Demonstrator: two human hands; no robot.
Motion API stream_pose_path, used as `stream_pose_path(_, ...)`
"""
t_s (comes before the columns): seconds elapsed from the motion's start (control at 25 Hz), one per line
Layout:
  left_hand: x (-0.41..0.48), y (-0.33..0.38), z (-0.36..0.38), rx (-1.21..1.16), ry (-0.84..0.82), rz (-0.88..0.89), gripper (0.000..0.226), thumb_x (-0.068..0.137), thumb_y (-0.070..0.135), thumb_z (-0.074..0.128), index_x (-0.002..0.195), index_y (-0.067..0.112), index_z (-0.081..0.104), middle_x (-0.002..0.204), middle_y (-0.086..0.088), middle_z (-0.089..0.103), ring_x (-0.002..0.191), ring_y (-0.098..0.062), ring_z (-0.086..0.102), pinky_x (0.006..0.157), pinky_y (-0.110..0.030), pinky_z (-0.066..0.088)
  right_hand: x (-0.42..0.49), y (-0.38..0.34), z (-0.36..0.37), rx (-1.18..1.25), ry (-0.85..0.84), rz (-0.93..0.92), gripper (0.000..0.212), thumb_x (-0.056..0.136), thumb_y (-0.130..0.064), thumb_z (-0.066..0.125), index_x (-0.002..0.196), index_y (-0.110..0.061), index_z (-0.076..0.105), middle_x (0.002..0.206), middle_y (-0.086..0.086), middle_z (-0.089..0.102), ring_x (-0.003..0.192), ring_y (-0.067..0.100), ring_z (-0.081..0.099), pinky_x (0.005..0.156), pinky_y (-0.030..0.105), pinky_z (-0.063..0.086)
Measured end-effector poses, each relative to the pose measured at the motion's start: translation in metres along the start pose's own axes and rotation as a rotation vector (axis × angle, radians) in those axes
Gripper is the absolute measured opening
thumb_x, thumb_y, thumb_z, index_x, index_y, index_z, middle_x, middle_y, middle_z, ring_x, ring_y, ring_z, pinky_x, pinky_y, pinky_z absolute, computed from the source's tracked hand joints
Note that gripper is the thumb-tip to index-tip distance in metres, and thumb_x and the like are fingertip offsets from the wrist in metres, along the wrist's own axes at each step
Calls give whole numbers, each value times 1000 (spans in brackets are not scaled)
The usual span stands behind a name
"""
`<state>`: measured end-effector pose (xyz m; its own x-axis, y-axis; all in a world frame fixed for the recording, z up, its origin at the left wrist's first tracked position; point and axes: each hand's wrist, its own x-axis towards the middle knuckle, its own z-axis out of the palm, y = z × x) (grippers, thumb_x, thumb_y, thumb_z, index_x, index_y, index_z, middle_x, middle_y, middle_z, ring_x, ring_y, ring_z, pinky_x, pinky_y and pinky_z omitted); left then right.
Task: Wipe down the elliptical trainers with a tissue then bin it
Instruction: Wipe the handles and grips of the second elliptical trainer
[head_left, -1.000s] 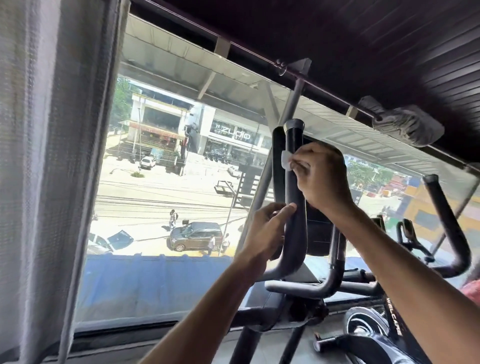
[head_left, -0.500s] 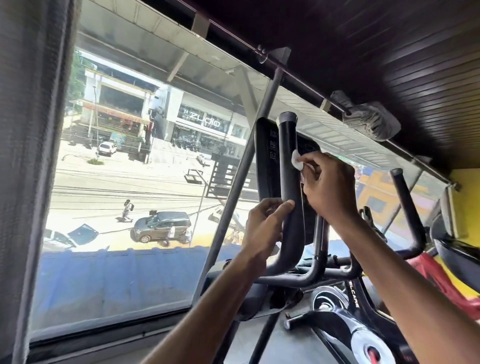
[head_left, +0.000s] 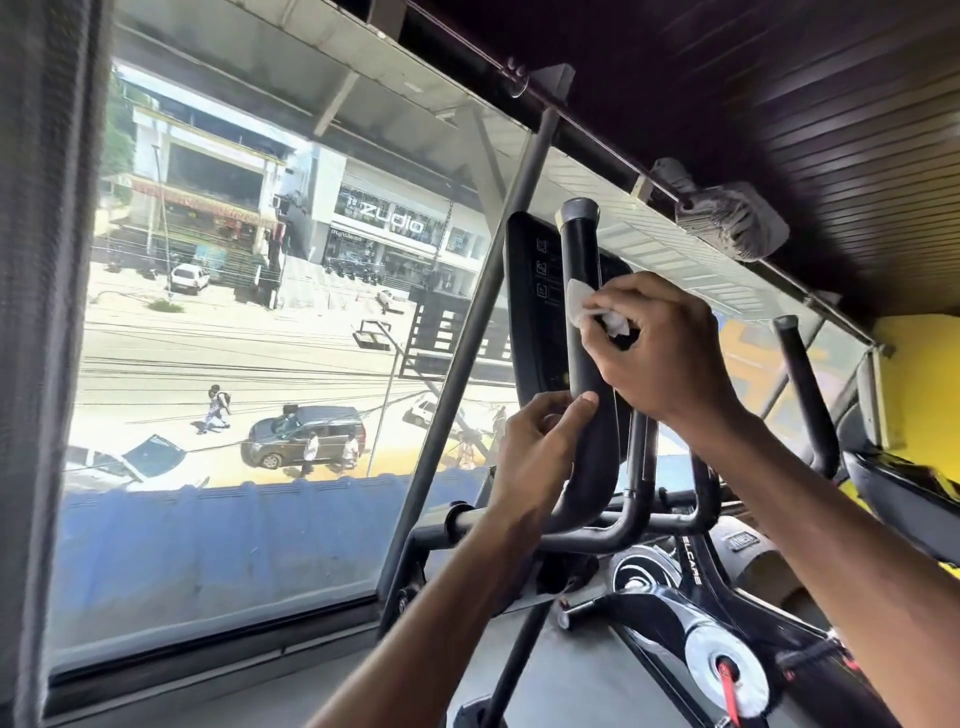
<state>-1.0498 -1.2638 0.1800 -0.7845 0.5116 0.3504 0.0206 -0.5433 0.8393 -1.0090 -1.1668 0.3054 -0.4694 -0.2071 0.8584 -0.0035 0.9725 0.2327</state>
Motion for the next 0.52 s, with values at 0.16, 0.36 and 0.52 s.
stream_pose_path(0.16, -13, -12, 4, 115, 62, 141, 12, 97, 39, 70, 85, 44, 71, 81, 9, 76, 78, -6, 70, 81, -36, 59, 2, -1, -3, -41, 13, -6, 20, 91, -28, 74, 96, -9, 77, 94, 5, 72, 78, 20, 67, 71, 27, 50)
stream_pose_path(0.36, -15, -24, 1, 137, 70, 192, 24, 91, 55, 68, 109, 39, 72, 90, 3, 77, 89, -16, 75, 86, -49, 60, 33, -4, 9, -103, -55, -34, 9, 90, -17, 73, 93, -11, 78, 95, 3, 69, 81, 24, 66, 73, 25, 48)
stream_pose_path(0.52, -12, -23, -2, 115, 47, 170, 25, 83, 62, 71, 102, 46, 72, 86, 4, 76, 84, -19, 76, 79, -56, 62, 19, 2, -5, -51, -87, -119, 8, 89, -16, 76, 94, -11, 80, 95, 0, 70, 84, 20, 67, 75, 29, 54)
